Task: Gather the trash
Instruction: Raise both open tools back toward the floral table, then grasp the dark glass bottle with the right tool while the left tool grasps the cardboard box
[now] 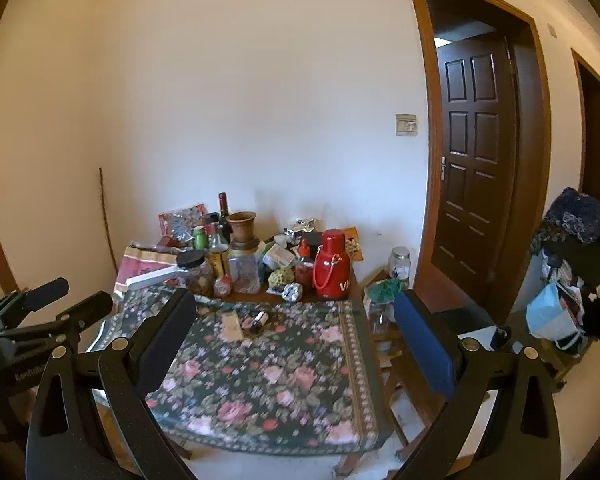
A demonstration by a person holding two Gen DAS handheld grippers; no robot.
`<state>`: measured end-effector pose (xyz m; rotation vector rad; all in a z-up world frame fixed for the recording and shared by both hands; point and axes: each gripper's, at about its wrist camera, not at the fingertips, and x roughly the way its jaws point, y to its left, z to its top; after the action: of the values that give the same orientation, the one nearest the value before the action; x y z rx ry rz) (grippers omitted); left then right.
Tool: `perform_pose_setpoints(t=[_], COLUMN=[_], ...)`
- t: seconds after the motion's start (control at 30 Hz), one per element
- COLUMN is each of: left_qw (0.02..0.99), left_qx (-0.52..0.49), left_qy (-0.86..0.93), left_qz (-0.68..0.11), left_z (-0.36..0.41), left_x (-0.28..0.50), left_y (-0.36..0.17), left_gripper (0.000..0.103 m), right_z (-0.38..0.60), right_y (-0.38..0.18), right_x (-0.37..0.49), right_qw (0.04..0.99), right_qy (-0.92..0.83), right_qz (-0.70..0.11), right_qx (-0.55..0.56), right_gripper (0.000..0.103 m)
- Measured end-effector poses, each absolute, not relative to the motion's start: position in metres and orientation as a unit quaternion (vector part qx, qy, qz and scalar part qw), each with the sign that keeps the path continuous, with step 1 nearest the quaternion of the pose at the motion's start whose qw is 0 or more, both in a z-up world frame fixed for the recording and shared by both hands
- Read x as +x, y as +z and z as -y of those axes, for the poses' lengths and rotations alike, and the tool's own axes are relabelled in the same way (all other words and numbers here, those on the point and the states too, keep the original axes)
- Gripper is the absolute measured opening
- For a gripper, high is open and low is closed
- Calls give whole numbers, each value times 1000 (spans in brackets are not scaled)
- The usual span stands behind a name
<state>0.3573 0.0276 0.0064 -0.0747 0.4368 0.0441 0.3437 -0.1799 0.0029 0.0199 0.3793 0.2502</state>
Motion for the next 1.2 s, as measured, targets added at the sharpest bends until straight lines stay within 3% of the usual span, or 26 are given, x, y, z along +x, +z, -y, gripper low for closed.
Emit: perform_pose_setpoints(t=[0.47,0.77,1.0,1.2], left_qw=[960,952,940,921], left_qx=[-63,-61,-63,-68], left_qy=[90,88,88,91], left_qz=[-257,-286,-324,-372], left_z=[-14,-66,-141,-188], left_x=[462,523,580,625], left_y=[-13,-37,-63,-110], left_gripper=[85,85,85,85], right_z=[192,139,77,31], right_y=[-11,-41,-88,-160], right_x=[465,525,588,647], right_qw=[960,943,923,889], right_qy=[163,176,161,141], right_qz=[-226,-278,-348,-435], right_qx=[-24,-42,-28,-23], right_gripper=[99,99,98,98])
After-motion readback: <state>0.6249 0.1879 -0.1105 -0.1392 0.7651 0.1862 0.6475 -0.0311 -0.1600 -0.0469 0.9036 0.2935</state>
